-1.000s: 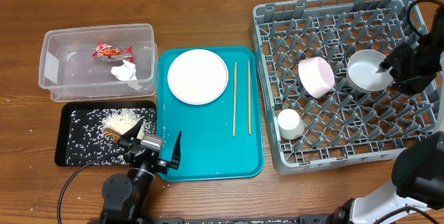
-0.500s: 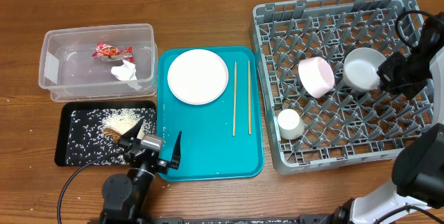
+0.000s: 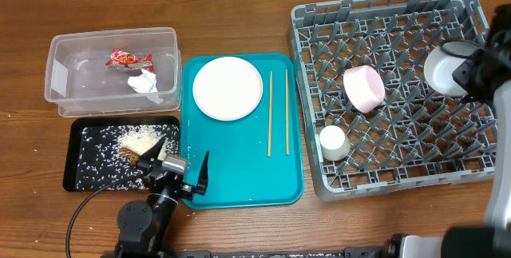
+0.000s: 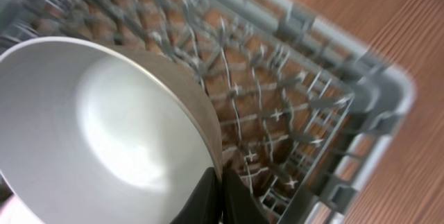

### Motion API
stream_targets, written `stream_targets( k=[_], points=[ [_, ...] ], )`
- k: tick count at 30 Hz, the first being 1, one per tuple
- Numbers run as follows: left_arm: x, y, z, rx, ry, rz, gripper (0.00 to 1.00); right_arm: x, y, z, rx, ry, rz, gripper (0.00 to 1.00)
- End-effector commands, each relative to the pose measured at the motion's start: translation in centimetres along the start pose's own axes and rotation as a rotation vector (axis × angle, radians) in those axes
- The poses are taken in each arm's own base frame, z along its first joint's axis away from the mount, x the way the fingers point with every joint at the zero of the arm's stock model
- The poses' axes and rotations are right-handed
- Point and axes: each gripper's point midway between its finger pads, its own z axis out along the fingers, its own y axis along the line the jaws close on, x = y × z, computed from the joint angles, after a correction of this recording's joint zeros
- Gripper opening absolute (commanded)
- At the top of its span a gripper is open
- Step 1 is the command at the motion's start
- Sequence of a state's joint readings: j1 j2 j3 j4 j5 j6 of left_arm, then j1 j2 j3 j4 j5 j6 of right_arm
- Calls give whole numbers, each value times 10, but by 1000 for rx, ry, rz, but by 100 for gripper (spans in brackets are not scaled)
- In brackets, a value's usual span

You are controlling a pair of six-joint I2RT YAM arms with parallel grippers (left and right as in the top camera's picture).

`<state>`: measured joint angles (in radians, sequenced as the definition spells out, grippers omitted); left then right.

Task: Sort waste into correct bins and load items into the dishwasher
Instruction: 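Release the grey bowl in the rack's back right and withdraw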

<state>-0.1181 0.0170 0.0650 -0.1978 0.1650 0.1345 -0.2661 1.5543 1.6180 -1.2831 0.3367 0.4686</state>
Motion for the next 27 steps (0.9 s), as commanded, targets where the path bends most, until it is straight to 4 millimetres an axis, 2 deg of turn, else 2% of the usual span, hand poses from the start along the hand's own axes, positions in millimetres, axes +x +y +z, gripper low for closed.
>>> stream_targets(
  k=[1,5,8,10,17,21,27],
  points=[
    [0,-4,0,18,-5,1,100,-23,-13,-55,191,-301,-40,4],
    [0,-4,0,18,-4,1,100,-18,1,-68,334,-415,-180,4],
    [0,-4,0,18,-5,1,100,-10,21,-65,405,-462,-292,4],
    [0,-4,0,18,-4,1,100,0,37,-54,444,-461,-383,4],
    [0,-4,0,18,-4,1,100,16,63,-20,551,-424,-550,4],
    [0,-4,0,18,-5,1,100,25,72,4,596,-381,-614,4],
    [0,-4,0,18,-5,1,100,29,73,12,617,-365,-641,4]
  ],
)
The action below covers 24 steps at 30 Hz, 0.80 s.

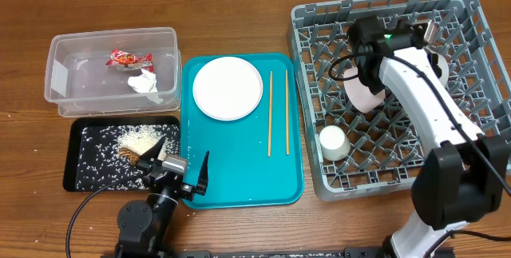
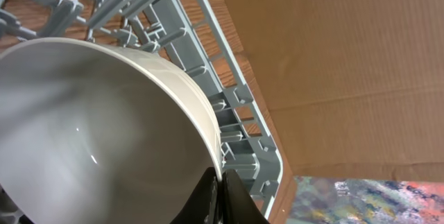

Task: Sort waste into correct bins and load items into the dishwasher
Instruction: 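Release the grey bowl in the rack's back right and withdraw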

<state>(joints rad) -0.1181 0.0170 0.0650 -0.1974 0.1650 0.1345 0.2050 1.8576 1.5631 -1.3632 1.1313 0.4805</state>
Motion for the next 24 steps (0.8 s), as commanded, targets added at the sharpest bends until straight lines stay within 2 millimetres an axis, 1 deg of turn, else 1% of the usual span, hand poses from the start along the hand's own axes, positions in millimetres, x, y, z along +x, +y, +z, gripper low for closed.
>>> stream_targets(
  k=[1,6,9,12,15,20,24],
  points=[
    [0,-4,0,18,-4,1,100,-3,-4,-1,33,-21,-4,4],
    [0,-4,0,18,-4,1,100,-1,-4,0,37,-18,-12,4],
    [0,-4,0,18,-4,1,100,0,-8,4,75,-29,-12,4],
    [0,-4,0,18,-4,1,100,6,-4,7,78,-23,-25,4],
    [0,-4,0,18,-4,1,100,12,4,5,70,-24,-51,4],
    [0,-4,0,18,-4,1,100,23,21,-8,57,-59,-108,4],
    [0,-4,0,18,-4,1,100,24,26,-18,48,-84,-125,4]
  ],
)
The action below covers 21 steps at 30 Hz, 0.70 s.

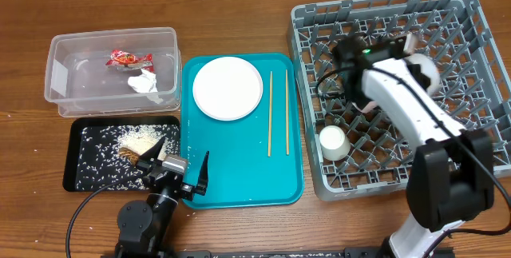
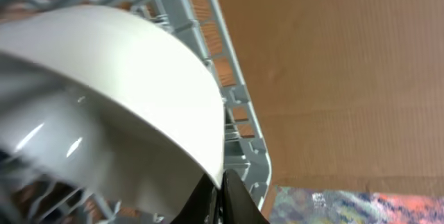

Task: Sort waste into correct bins and load items into the dishwasher
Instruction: 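Release the grey bowl in the rack's back right and withdraw, then move the right gripper to the white plate and grasp its rim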

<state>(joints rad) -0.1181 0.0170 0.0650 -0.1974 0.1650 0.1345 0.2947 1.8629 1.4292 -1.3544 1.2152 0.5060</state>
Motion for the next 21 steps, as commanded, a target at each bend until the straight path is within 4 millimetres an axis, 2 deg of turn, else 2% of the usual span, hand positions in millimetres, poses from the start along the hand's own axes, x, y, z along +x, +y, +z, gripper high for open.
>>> stream_targets(
  k=[1,4,5,6,10,14,21],
  points=[
    [0,-4,0,18,-4,1,100,2,5,-8,-9,-16,-4,4],
    [0,-4,0,18,-4,1,100,5,3,-10,-6,-11,-8,6],
    [0,-4,0,18,-4,1,100,6,1,-10,-3,-5,10,12],
    [0,-4,0,18,-4,1,100,9,-2,-11,-2,8,53,24],
    [0,-4,0,18,-4,1,100,10,-9,-23,-34,33,120,32],
    [0,-4,0,18,-4,1,100,2,-14,-50,-102,21,146,42],
    [0,-4,0,18,-4,1,100,-10,-10,-102,-312,24,163,45]
  ],
)
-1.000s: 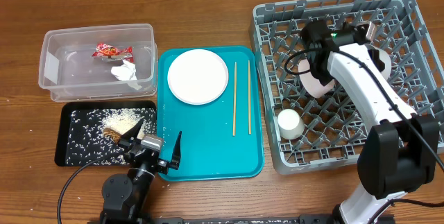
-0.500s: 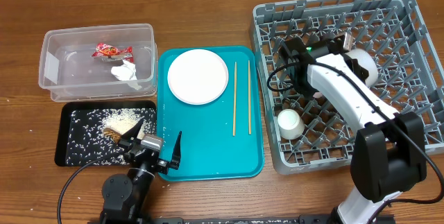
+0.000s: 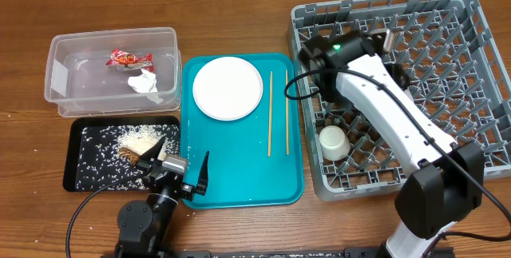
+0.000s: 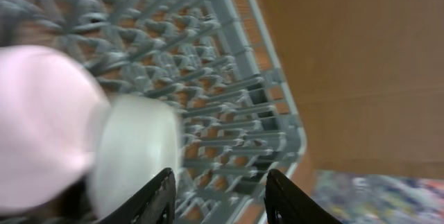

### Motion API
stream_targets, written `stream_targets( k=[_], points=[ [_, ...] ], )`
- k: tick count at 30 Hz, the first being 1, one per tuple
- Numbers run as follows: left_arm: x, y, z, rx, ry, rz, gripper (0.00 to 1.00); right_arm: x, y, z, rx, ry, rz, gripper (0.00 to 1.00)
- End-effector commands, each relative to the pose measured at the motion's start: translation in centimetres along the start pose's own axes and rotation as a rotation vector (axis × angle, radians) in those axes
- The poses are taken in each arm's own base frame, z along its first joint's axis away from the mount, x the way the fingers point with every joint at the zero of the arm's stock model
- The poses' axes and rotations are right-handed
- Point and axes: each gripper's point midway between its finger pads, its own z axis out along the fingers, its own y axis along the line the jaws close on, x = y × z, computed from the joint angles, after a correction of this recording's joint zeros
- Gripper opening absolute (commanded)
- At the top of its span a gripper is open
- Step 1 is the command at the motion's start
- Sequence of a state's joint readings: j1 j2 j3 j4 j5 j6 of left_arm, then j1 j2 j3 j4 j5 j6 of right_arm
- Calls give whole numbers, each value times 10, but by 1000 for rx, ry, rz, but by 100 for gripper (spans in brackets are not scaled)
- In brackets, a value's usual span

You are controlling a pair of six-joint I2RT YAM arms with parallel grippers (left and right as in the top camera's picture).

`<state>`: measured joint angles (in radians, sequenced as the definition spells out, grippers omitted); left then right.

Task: Sort waste into correct bins and load items into the dishwasher
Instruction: 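Move the right gripper to the white plate and grasp its rim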

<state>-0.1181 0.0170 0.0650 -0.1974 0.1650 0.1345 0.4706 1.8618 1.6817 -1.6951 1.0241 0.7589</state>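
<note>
In the right wrist view my right gripper (image 4: pixel 218 186) is open with nothing between its fingers. To its left the white bowl (image 4: pixel 135 158) stands on its edge in the grey dish rack (image 4: pixel 229 106), up against the pink bowl (image 4: pixel 41 127). Seen from overhead, my right arm (image 3: pixel 375 90) lies across the rack (image 3: pixel 471 74) and hides both bowls. A white cup (image 3: pixel 331 140) sits in the rack's near left part. The white plate (image 3: pixel 227 88) and two chopsticks (image 3: pixel 270 114) lie on the teal tray (image 3: pixel 239 178). My left gripper (image 3: pixel 180 162) rests open at the tray's near left corner.
A clear bin (image 3: pixel 112 70) at the left holds a red wrapper (image 3: pixel 128 58) and a crumpled tissue (image 3: pixel 145 82). In front of it a black tray (image 3: pixel 92 162) holds scattered rice. Brown cardboard (image 4: pixel 361 64) stands behind the rack.
My right gripper was shut on the white bowl's rim; now it is open and the bowl stands beside the pink bowl. The arm's wrist has shifted left over the rack.
My right gripper first held the white bowl by its rim at the rack's right edge. Then it held it over the rack's upper middle, then tipped over there. Now the bowl rests in the rack, let go. The left arm stayed still throughout.
</note>
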Motion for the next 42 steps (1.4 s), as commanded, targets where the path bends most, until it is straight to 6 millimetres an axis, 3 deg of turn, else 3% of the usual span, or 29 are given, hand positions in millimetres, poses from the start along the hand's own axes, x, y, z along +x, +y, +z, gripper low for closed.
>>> stream_targets(
  k=[1,5,8,10,11,15,16,19,21,25,28,32,36,40,42],
  points=[
    [0,-4,0,18,-4,1,100,-6,6,-27,-143,10,75,47],
    [0,-4,0,18,-4,1,100,-6,30,-49,-300,42,105,53],
    [0,-4,0,18,-4,1,100,-8,70,-70,-532,68,26,54],
    [0,-4,0,18,-4,1,100,-8,107,-98,-779,86,-56,54],
    [0,-4,0,18,-4,1,100,-10,137,-135,-1040,93,-111,54],
    [0,-4,0,18,-4,1,100,-18,172,-186,-1366,88,-117,53],
    [0,-4,0,18,-4,1,100,-18,180,-190,-1404,107,-102,53],
    [0,-4,0,18,-4,1,100,-13,202,-193,-1431,185,-34,53],
    [0,-4,0,18,-4,1,100,-1,233,-185,-1390,288,39,55],
    [0,-4,0,18,-4,1,100,22,273,-158,-1247,388,85,41],
    [0,-4,0,18,-4,1,100,41,298,-144,-1181,458,94,41],
    [0,-4,0,18,-4,1,100,62,320,-131,-1114,553,134,44],
    [0,-4,0,18,-4,1,100,74,338,-139,-1152,603,115,44],
    [0,-4,0,18,-4,1,100,77,342,-140,-1134,617,146,31],
    [0,-4,0,18,-4,1,100,78,341,-137,-1108,628,171,15]
  ],
)
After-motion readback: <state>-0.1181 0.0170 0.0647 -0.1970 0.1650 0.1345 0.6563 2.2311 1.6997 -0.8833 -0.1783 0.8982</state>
